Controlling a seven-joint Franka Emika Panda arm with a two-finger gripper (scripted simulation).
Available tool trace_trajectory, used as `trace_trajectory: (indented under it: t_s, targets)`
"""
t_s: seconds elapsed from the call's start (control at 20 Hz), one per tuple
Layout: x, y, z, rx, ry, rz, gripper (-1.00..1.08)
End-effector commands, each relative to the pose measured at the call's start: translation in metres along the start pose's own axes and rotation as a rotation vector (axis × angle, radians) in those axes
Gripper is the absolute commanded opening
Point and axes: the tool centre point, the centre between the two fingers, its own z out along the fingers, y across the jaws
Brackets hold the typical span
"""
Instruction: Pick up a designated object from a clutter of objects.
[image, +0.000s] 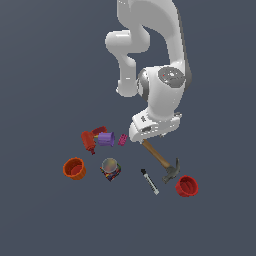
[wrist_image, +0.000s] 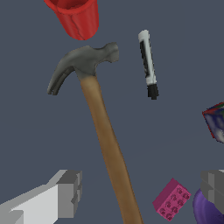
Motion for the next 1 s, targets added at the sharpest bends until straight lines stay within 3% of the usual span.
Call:
trace_trajectory:
  t_s: [0.0,0.45,0.95]
  targets:
    - [-0.001,-0.011,0.021,0.003,0.007,-0.04,1.0]
    - [-0.007,-0.04,0.069,0.017,0.023,-0.133,1.0]
    - [-0.01,-0.046,0.081,0.021,0.026,-0.153,1.0]
